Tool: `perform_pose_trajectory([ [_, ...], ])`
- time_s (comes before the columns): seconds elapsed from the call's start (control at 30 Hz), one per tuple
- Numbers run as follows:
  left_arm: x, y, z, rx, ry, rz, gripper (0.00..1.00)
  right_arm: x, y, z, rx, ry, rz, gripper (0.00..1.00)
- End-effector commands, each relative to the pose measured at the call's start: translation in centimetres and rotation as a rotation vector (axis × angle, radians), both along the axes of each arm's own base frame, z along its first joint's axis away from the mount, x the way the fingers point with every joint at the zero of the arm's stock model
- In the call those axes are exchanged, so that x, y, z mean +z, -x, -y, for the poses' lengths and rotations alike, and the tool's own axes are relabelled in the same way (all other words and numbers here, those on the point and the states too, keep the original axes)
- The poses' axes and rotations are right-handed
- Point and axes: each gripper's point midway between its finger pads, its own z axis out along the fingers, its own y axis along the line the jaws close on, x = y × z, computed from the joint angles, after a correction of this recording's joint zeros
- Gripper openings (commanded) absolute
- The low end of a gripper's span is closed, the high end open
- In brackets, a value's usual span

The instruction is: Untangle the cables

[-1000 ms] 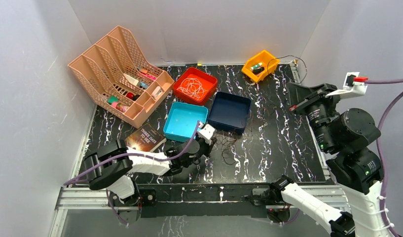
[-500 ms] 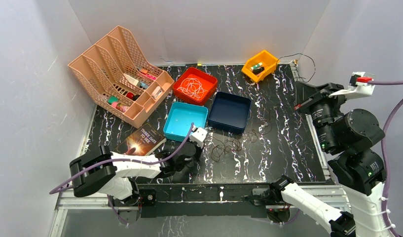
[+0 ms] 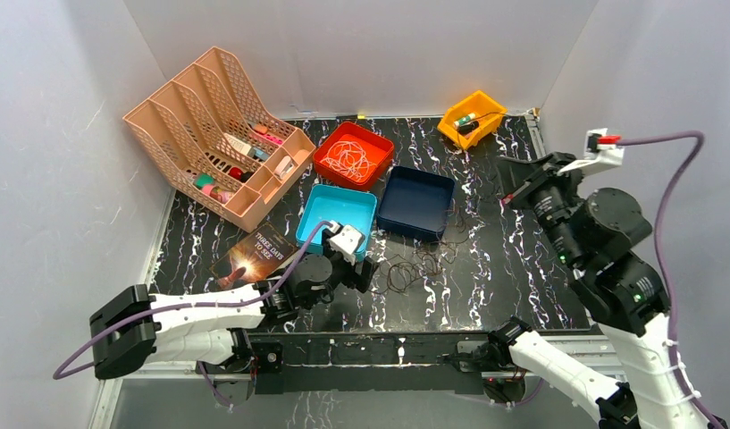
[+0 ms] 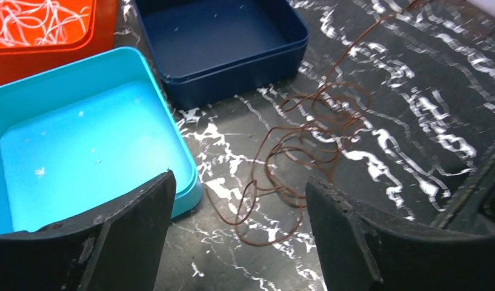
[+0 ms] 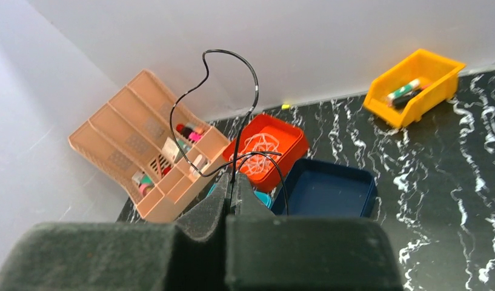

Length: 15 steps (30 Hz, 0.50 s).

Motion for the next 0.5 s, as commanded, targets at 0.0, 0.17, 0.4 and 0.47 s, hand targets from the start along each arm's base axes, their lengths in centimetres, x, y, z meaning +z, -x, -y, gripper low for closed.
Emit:
perform_pose_trajectory([
  [0.0, 2.8, 1.0, 0.6, -0.090, 0.056, 0.068, 0.79, 1.1, -0.3, -2.1, 0.077, -0.113, 0.028, 0.00],
  [0.17, 6.9, 2.2, 1.9, -0.200, 0.223, 0.192, 0.97, 1.0, -0.8, -2.9, 0.088, -0.195, 0.017, 0.00],
  [0.4, 10.3, 1.3, 7.7, -0.301, 0.300, 0.323, 0.98, 1.4, -1.3, -2.6, 0.058, -0.297, 0.024, 0.00],
  [0.47, 11.0, 1.1, 9.5, -0.320, 0.317, 0.368, 0.98, 1.6, -1.3, -2.7, 0.063, -0.306, 0.029, 0.00],
])
